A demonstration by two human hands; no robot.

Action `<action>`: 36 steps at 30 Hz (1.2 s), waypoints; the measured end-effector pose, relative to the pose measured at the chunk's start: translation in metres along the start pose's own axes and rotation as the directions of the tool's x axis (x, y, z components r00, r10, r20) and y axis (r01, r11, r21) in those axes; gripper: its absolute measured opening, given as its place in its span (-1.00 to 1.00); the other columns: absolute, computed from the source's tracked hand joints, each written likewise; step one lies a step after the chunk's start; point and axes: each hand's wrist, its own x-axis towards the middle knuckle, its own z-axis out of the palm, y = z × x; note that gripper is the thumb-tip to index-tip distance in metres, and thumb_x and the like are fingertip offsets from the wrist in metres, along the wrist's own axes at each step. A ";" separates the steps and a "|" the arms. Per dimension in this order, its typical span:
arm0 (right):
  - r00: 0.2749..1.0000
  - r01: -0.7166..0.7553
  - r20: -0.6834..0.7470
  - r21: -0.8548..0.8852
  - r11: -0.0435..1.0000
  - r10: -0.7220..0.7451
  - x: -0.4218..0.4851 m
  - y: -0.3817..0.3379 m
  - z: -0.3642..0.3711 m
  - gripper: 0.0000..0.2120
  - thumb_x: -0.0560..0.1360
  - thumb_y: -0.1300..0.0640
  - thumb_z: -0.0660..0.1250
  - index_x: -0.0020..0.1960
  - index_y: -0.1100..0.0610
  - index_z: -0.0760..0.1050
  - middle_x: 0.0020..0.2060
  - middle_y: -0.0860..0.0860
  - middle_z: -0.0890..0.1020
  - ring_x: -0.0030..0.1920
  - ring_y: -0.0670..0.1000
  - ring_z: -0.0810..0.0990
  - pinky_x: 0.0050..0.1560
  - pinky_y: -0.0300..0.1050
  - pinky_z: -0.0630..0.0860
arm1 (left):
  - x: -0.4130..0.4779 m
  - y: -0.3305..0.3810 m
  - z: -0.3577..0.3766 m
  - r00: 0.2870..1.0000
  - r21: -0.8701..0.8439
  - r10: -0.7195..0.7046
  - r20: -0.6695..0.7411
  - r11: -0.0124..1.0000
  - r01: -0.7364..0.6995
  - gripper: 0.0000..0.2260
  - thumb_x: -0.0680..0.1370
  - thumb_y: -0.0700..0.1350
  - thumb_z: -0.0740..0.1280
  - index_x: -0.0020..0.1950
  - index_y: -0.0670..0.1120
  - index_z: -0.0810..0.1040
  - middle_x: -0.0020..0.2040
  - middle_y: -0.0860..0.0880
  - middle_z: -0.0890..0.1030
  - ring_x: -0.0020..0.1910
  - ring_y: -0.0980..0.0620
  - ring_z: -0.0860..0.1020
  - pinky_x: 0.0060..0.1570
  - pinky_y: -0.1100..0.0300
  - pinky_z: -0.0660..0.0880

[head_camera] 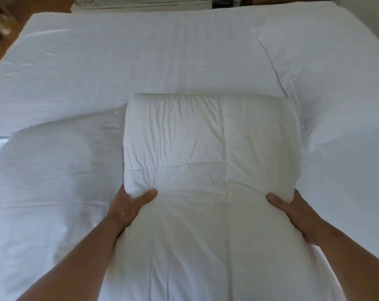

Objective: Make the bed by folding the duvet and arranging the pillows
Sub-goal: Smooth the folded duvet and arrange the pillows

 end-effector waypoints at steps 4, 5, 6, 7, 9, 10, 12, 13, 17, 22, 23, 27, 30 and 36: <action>0.994 0.104 0.009 -0.012 0.994 -0.104 -0.004 -0.016 -0.007 -0.27 0.10 -0.28 0.62 0.23 -0.15 0.55 0.04 -0.16 0.73 0.03 -0.07 0.72 0.12 0.06 0.60 | -0.017 0.007 -0.016 0.996 0.023 0.029 -0.086 0.999 -0.027 -0.48 0.29 0.27 0.58 0.12 0.02 0.64 -0.01 0.04 0.70 -0.08 0.07 0.63 -0.15 0.14 0.50; 0.992 0.129 0.017 -0.011 0.992 -0.129 -0.005 -0.019 -0.005 -0.27 0.10 -0.27 0.62 0.23 -0.14 0.56 0.04 -0.15 0.73 0.03 -0.08 0.72 0.10 0.04 0.60 | -0.020 0.005 -0.021 0.992 0.004 0.047 -0.121 0.999 -0.047 -0.55 0.33 0.22 0.57 0.11 0.04 0.63 -0.04 0.07 0.69 -0.10 0.10 0.63 -0.20 0.18 0.49; 0.989 0.142 0.030 -0.008 0.990 -0.142 -0.003 -0.019 -0.004 -0.26 0.10 -0.26 0.62 0.24 -0.13 0.55 0.05 -0.14 0.73 0.04 -0.07 0.72 0.09 0.04 0.60 | -0.022 0.003 -0.024 0.988 -0.011 0.068 -0.140 0.997 -0.071 -0.59 0.35 0.20 0.56 0.10 0.06 0.63 -0.06 0.10 0.68 -0.11 0.13 0.62 -0.22 0.22 0.48; 0.989 0.141 0.048 0.015 0.990 -0.142 -0.003 -0.020 -0.002 -0.24 0.11 -0.26 0.61 0.27 -0.11 0.54 0.07 -0.12 0.73 0.05 -0.05 0.72 0.09 0.04 0.60 | -0.023 0.001 -0.026 0.990 -0.037 0.080 -0.120 0.996 -0.085 -0.60 0.36 0.20 0.56 0.11 0.07 0.63 -0.07 0.11 0.69 -0.10 0.13 0.63 -0.20 0.23 0.49; 0.988 0.099 0.110 0.093 0.991 -0.109 -0.001 -0.015 -0.001 -0.17 0.13 -0.25 0.60 0.34 -0.08 0.48 0.10 -0.07 0.72 0.08 -0.01 0.72 0.08 0.02 0.60 | -0.019 -0.003 -0.023 0.996 -0.141 0.085 0.010 0.987 -0.083 -0.50 0.31 0.26 0.56 0.17 0.08 0.64 0.00 0.06 0.73 -0.02 0.05 0.69 -0.03 0.12 0.57; 0.987 0.067 0.139 0.122 0.990 -0.083 0.001 -0.013 -0.001 -0.13 0.12 -0.26 0.60 0.37 -0.07 0.44 0.13 -0.06 0.71 0.10 0.00 0.71 0.08 0.01 0.60 | -0.016 -0.005 -0.020 0.994 -0.183 0.075 0.085 0.981 -0.058 -0.44 0.30 0.29 0.56 0.21 0.08 0.63 0.06 0.05 0.73 0.03 0.03 0.70 0.06 0.05 0.58; 0.983 0.006 0.179 0.139 0.990 -0.031 0.002 -0.007 -0.004 -0.08 0.11 -0.30 0.61 0.39 -0.09 0.40 0.16 -0.05 0.70 0.13 0.01 0.70 0.11 0.02 0.59 | -0.011 -0.006 -0.014 0.980 -0.213 0.070 0.187 0.977 -0.029 -0.39 0.28 0.32 0.55 0.23 0.05 0.63 0.08 0.03 0.73 0.04 0.03 0.71 0.09 0.04 0.57; 0.982 -0.023 0.188 0.142 0.990 -0.004 0.002 -0.004 -0.006 -0.08 0.11 -0.31 0.60 0.39 -0.08 0.40 0.15 -0.05 0.70 0.13 0.02 0.70 0.11 0.02 0.59 | -0.006 -0.010 -0.013 0.975 -0.212 0.056 0.215 0.977 -0.009 -0.36 0.26 0.34 0.54 0.23 0.03 0.63 0.07 0.04 0.74 0.03 0.04 0.71 0.08 0.06 0.57; 0.972 -0.113 0.221 0.134 0.985 0.081 -0.002 0.002 -0.005 -0.11 0.11 -0.33 0.54 0.35 -0.02 0.46 0.10 -0.02 0.73 0.08 0.02 0.72 -0.02 -0.09 0.63 | -0.001 -0.021 -0.021 0.949 -0.187 -0.006 0.314 0.980 0.068 -0.28 0.22 0.37 0.51 0.25 -0.02 0.64 0.10 0.00 0.73 0.09 -0.01 0.70 0.20 -0.02 0.54; 0.995 -0.061 0.088 0.155 0.986 0.047 -0.012 0.009 0.013 0.04 -0.06 -0.46 0.55 0.32 -0.03 0.45 0.02 -0.10 0.70 -0.04 -0.11 0.72 -0.09 -0.20 0.50 | -0.017 -0.016 -0.010 0.967 -0.254 0.040 0.253 0.967 0.026 -0.68 0.45 0.10 0.49 0.14 0.02 0.65 -0.08 0.16 0.74 -0.05 0.16 0.69 -0.06 0.28 0.53; 0.995 -0.072 0.073 0.173 0.982 0.060 -0.016 0.009 0.015 -0.01 0.02 -0.42 0.57 0.34 -0.02 0.43 0.01 -0.10 0.68 -0.05 -0.08 0.70 -0.10 -0.19 0.48 | -0.022 -0.016 -0.008 0.970 -0.273 0.046 0.239 0.962 0.022 -0.76 0.49 0.02 0.46 0.13 0.03 0.65 -0.09 0.17 0.74 -0.06 0.16 0.69 -0.10 0.29 0.53; 0.979 -0.198 0.097 0.282 0.939 0.178 -0.043 0.009 0.009 -0.06 0.04 -0.24 0.66 0.31 0.14 0.53 -0.06 0.09 0.76 -0.11 0.11 0.75 -0.07 0.00 0.55 | -0.052 -0.003 -0.015 0.969 -0.375 0.127 0.213 0.926 -0.038 -0.61 0.38 0.05 0.58 0.16 0.00 0.67 0.02 0.00 0.75 0.00 0.02 0.72 0.07 0.03 0.60; 0.978 -0.206 0.091 0.338 0.918 0.186 -0.074 -0.001 0.000 -0.06 0.00 -0.16 0.69 0.30 0.17 0.55 -0.06 0.09 0.76 -0.13 0.08 0.76 -0.24 -0.07 0.65 | -0.084 0.018 -0.020 0.959 -0.436 0.173 0.223 0.898 -0.060 -0.55 0.33 0.02 0.61 0.17 -0.03 0.65 0.02 -0.06 0.74 0.01 -0.07 0.72 -0.06 0.07 0.62; 0.997 -0.080 0.041 0.385 0.920 0.069 -0.158 -0.050 -0.051 -0.40 0.22 -0.15 0.59 0.16 0.08 0.56 -0.20 -0.03 0.76 -0.25 -0.04 0.75 -0.41 -0.25 0.60 | -0.167 0.074 -0.015 0.945 -0.492 0.222 0.238 0.867 -0.080 -0.79 0.45 -0.09 0.51 0.07 -0.04 0.66 -0.07 -0.03 0.75 -0.15 0.06 0.73 -0.26 0.27 0.61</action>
